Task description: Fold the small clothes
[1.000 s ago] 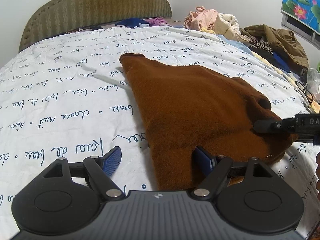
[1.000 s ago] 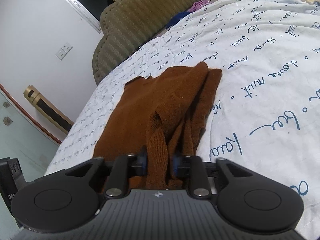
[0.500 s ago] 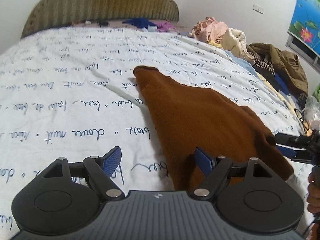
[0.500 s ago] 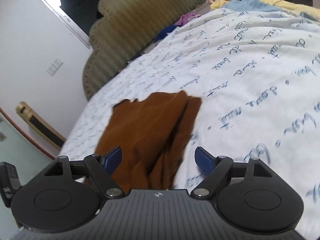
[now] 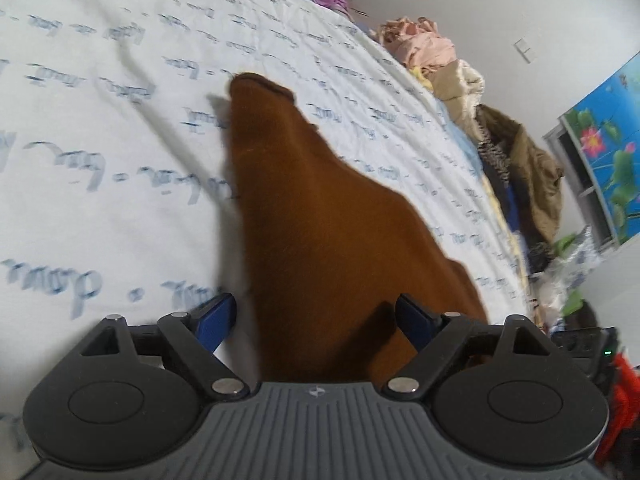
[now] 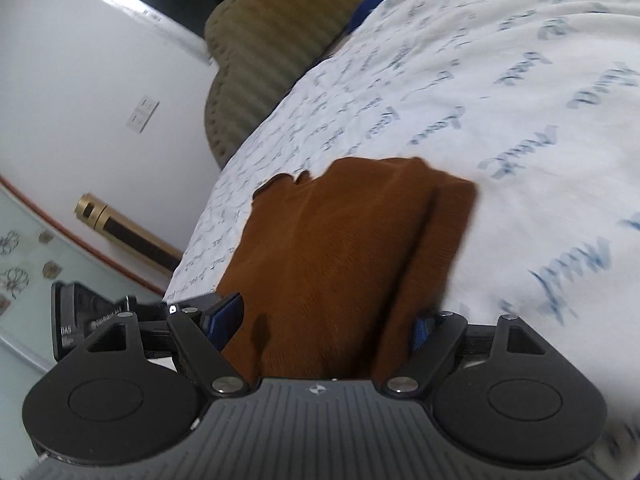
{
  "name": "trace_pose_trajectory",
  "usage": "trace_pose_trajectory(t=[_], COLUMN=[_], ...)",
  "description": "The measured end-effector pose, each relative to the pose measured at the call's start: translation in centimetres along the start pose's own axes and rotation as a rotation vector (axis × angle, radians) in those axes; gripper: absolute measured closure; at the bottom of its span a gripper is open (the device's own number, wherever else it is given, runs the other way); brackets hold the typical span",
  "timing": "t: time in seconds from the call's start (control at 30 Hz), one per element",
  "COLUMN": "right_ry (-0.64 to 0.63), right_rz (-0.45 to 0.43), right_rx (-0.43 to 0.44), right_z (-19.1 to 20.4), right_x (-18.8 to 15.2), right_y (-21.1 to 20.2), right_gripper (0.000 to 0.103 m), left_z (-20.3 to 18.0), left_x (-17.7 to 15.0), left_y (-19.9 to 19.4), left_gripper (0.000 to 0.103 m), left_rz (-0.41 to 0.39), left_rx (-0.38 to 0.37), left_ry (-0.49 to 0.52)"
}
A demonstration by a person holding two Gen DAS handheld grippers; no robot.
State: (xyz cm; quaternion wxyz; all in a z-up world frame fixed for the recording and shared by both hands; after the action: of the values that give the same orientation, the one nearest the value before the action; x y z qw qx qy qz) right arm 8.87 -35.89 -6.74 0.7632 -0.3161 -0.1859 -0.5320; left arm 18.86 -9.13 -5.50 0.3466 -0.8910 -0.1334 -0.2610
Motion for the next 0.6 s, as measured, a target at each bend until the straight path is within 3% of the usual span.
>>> trace_pose_trajectory(t=[0.1,0.2,0.27,0.33,0.5,0.6], right_ry=[-0.003,0.011,0.028,0.017,0.038,0.056], right_rz=[0.014,0.038,0.044,0.038,0.014,-0.007], right_rx=[0.017,0.017,0.03,0.025,0.02,0.066], right_z=[0.1,-0.3,-0.4,-0.2,1.0,2.9], right_x=[0.5,0.9,0.9,0.9,1.2,2.0], right_y=[1.9,3.6,4.4,4.7,4.8,5.2], right_gripper=[0.033,0.056,0.063,0.065,0.068,0.068], left_z=[-0.5,-0.8,-0.7,-0.5,-2.3,-4.2], left_x=[0.5,1.3,1.7,1.9,2.0,3.2], left_y=[1.8,3.1,3.9,4.2,2.3,-0.3], left_gripper=[0.016,0.022,0.069,0.077,0.081,0.082], left_rz=[0.019,0.013,0.016,0.01,-0.073,-0.15], left_rx=[-0.027,-0.027,0.018,0.038,0.087,0.127], left_ry=[-0.03,-0.037,-0.014,0.011,0.159,0.283])
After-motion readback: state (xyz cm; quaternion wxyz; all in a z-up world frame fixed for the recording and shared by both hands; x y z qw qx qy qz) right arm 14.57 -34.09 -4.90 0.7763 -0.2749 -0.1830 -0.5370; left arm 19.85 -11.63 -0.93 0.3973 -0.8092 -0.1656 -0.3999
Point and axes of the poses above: each gripper's, at about its wrist camera, not at the fingertips, and y roughly the way its jaws point, z to its left, x to its top, the point moved 5 cm from there along y, roughly the way its jaws point, and after that the axes turned 12 degrees about -z, right-handed, at the moved point
